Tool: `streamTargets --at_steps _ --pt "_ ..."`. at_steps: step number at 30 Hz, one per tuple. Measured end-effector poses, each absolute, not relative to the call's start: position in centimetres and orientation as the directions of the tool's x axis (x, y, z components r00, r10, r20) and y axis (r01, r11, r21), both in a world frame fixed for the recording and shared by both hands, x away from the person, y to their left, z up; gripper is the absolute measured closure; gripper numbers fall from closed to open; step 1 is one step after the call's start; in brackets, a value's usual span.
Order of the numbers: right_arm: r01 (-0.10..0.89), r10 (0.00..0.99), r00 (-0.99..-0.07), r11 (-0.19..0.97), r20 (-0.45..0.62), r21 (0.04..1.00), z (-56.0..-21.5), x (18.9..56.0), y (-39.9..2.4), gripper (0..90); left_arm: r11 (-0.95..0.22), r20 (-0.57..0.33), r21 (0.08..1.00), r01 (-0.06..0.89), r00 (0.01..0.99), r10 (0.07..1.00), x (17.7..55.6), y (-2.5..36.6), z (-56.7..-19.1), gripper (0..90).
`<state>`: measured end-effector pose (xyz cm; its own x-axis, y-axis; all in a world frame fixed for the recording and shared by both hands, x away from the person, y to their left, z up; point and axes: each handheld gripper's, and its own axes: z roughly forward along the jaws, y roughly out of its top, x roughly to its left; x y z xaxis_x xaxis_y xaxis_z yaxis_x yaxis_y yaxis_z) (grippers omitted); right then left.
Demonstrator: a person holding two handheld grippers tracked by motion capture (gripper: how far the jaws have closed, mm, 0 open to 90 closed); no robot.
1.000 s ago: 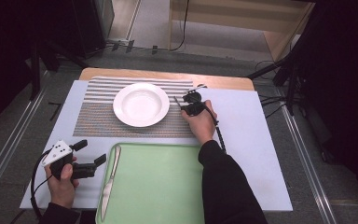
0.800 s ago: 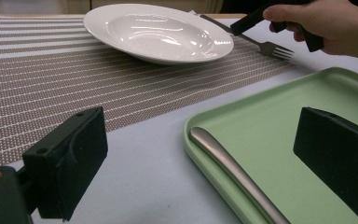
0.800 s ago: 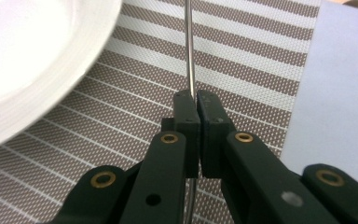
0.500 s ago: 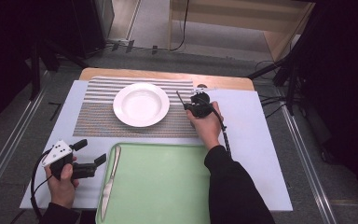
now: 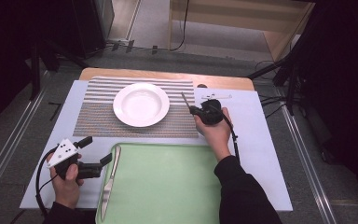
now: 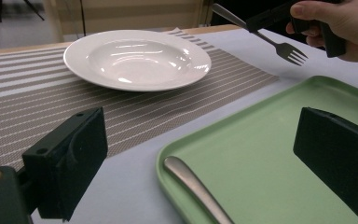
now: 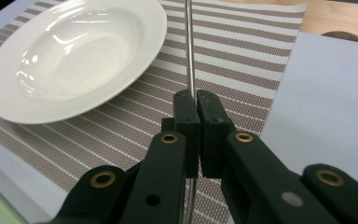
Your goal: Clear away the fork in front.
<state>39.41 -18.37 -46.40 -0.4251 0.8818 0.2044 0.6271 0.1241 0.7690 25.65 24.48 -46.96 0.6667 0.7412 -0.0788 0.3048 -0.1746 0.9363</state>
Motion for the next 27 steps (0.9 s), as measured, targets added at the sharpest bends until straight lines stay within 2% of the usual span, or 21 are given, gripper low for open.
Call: streamTargets --at_steps 27 --pt "0.528 0.840 -0.486 0.063 0.240 0.847 -45.8 31.5 -20.9 86.3 -0.244 -0.044 0.933 0.265 0.756 0.653 26.4 18.7 -45.3 2.3"
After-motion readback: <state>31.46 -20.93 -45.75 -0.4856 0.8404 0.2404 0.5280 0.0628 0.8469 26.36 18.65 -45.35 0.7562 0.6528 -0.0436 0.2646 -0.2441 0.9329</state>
